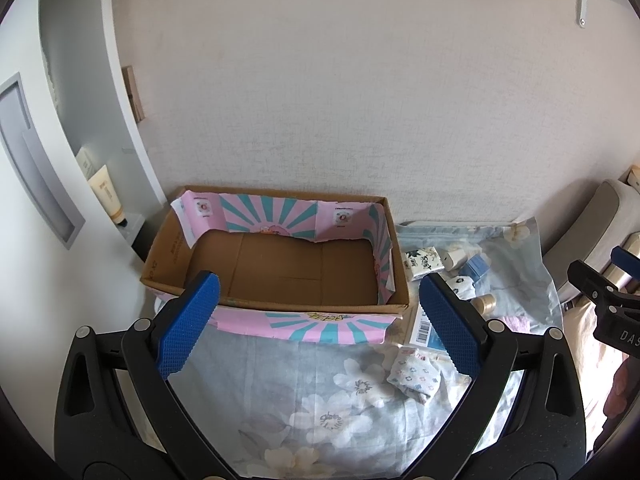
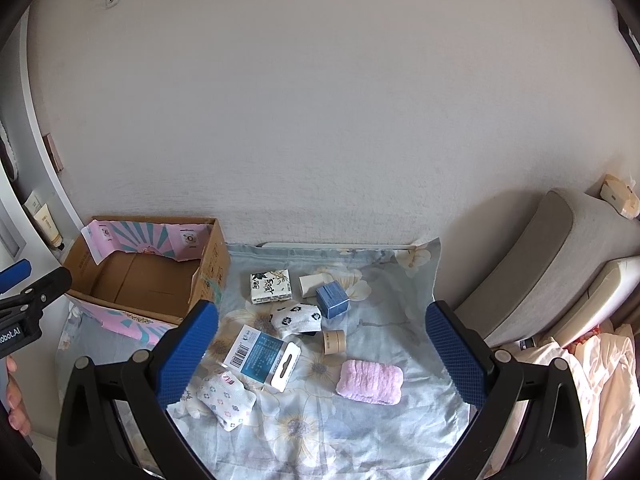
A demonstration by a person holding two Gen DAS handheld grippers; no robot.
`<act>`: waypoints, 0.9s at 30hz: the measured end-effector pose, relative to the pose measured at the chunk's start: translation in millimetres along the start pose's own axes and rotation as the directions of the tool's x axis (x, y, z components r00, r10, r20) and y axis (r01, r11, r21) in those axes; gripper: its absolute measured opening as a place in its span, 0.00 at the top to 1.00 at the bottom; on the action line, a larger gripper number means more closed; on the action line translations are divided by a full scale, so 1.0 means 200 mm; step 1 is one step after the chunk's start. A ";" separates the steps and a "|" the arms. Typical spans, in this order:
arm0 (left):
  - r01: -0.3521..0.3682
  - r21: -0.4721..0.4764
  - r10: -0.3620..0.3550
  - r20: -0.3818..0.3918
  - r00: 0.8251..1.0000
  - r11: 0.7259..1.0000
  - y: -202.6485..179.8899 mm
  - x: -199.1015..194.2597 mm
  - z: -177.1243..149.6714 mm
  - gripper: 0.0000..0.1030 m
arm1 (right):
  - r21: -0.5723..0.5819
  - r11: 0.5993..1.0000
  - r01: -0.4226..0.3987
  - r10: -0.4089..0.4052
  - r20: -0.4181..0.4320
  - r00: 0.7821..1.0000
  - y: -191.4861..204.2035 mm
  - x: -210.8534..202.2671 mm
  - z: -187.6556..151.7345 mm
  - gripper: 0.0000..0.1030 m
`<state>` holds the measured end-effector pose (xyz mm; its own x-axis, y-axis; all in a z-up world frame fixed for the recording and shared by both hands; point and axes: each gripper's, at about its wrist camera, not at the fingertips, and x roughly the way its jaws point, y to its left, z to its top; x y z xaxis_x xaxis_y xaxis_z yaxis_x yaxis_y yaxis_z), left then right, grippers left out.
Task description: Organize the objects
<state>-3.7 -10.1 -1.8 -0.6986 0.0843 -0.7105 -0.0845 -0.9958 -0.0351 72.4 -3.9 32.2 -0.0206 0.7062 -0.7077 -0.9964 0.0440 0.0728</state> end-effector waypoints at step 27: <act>0.161 0.094 -0.154 -0.072 0.985 0.983 -0.18 0.07 -0.24 0.03 | -0.272 0.950 -0.156 0.154 -0.028 0.988 -0.19 0.07 -0.10 0.00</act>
<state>23.2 25.9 -43.6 -0.6242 0.2340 -0.7454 -0.2622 -0.9615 -0.0824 108.1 -8.6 5.4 -0.1762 0.6842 -0.7077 -0.9654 -0.2606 -0.0115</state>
